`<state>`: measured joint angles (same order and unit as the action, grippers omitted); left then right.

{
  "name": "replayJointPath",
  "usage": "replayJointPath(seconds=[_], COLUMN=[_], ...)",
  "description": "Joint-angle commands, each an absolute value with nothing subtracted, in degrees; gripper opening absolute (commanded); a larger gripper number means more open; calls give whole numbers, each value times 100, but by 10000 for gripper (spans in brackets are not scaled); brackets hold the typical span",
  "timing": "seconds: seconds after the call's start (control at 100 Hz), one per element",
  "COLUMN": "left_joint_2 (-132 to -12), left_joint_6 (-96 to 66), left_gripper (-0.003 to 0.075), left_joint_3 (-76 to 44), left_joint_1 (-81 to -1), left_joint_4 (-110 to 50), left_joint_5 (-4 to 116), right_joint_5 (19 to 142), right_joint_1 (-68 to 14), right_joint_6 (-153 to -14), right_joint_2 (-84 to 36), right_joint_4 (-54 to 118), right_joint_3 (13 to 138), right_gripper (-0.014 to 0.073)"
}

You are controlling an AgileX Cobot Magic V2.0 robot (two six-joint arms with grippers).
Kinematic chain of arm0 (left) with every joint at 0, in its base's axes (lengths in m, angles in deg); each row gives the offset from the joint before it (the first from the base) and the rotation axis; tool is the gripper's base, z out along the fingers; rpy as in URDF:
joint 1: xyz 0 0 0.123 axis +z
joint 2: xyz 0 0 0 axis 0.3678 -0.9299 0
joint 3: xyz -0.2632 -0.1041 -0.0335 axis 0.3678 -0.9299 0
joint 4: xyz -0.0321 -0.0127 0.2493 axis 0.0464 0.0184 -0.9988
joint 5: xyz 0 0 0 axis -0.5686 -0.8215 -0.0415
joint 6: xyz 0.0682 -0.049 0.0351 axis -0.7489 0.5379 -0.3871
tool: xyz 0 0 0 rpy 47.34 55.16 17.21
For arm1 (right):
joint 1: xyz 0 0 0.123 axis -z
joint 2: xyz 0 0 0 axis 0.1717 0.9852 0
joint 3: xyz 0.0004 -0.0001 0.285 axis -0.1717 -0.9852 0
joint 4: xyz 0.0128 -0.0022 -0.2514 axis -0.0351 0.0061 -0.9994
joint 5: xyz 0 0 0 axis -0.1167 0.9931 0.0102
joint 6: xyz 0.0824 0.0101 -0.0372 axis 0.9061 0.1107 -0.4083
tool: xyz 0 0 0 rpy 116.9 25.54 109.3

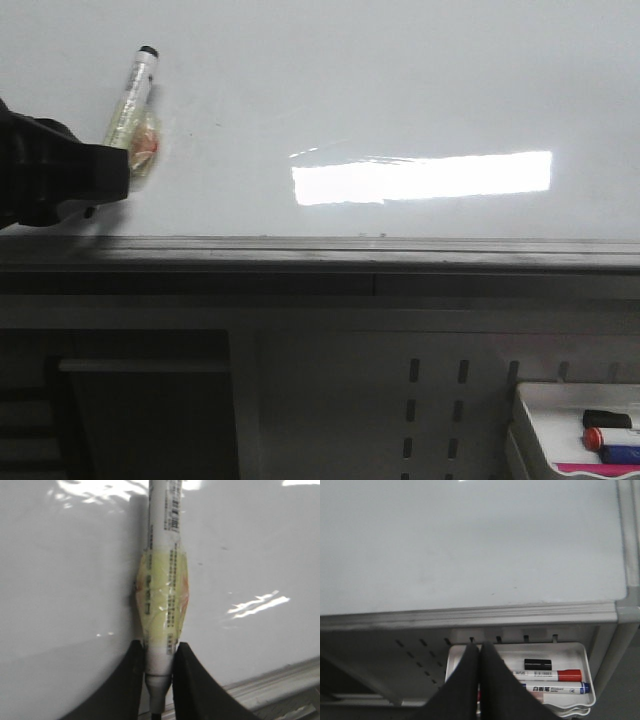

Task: Write number 4 on whiteboard

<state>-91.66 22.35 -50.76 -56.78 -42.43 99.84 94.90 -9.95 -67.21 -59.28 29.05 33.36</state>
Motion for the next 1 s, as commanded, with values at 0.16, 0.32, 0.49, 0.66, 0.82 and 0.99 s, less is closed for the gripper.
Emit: replayJointPath(seconds=[0.16, 0.32, 0.49, 0.66, 0.82, 0.99], left_joint_2=[-8286, -7598, -7200, -7191, -7191, -7191], left_joint_6=[2270, 2270, 2270, 2270, 2270, 2270], left_gripper=[-20, -20, -20, -20, -20, -20], left_joint_3=[-4924, -5078, -5256, -5256, -5256, -5256], left_joint_1=[-5732, -5822, -5822, -5822, -5822, -5822], left_joint_4=[-6879, -8325, -9698, -10374, -10519, -10541], left_joint_5=[9722, 9345, 9360, 9358, 9358, 9379], right_joint_5=[9409, 9242, 8601, 8402, 8343, 8339], right_joint_1=[-2273, -3363, -4478, -5385, -5733, -5779], right_joint_6=[-7818, -7839, -8008, -8058, -8058, -8058], right_joint_2=[-5513, -4998, -4334, -3604, -2961, -2491], right_joint_4=[3747, 3808, 3797, 3557, 3557, 3557], right_joint_3=[3991, 4341, 4629, 5002, 5410, 5835], right_gripper=[-54, -52, -51, 141, 398, 390])
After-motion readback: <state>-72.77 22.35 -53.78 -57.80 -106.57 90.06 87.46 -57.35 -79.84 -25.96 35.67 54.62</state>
